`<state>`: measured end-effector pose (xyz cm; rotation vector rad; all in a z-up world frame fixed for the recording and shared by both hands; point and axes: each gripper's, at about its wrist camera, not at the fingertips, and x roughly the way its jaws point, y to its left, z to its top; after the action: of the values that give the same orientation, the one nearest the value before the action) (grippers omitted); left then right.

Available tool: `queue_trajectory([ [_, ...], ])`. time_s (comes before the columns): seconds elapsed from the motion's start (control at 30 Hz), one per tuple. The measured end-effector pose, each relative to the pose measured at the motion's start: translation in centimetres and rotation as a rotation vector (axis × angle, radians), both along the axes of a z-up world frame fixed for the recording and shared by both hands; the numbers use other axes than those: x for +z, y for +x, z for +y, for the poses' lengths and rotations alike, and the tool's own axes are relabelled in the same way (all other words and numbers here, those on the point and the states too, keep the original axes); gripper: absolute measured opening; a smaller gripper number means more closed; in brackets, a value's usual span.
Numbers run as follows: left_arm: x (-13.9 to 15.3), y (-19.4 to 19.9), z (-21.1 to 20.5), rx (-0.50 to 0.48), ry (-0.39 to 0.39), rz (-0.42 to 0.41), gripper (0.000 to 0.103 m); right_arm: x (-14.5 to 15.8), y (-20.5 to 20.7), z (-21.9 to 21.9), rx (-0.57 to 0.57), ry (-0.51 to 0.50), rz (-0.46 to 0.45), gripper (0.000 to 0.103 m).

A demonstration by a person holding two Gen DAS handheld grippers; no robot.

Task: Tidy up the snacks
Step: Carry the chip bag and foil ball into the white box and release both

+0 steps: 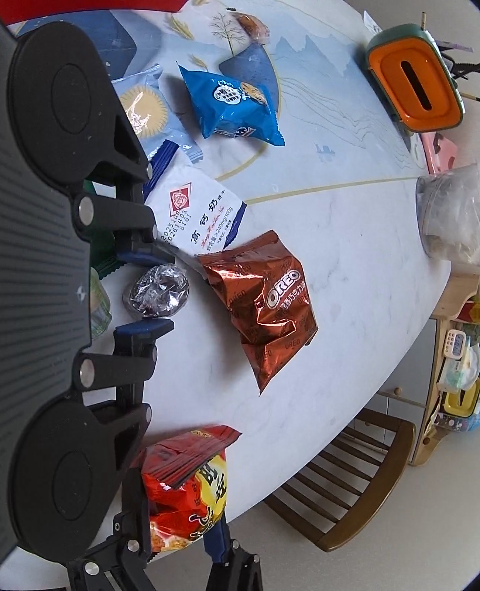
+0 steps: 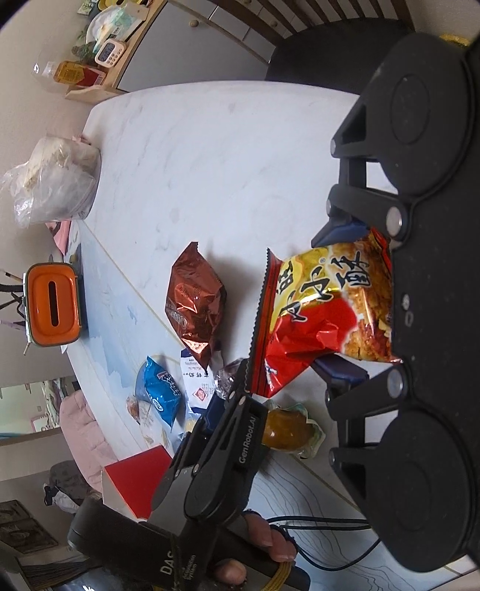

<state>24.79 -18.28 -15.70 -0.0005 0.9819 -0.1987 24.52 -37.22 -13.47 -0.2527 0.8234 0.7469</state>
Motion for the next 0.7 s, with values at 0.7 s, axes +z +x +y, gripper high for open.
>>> queue_trajectory([
  [0.7, 7.0, -6.4, 4.0, 0.052, -0.074, -0.045, 0.027, 5.6, -5.4, 3.0, -0.11, 0.002, -0.058, 0.059],
])
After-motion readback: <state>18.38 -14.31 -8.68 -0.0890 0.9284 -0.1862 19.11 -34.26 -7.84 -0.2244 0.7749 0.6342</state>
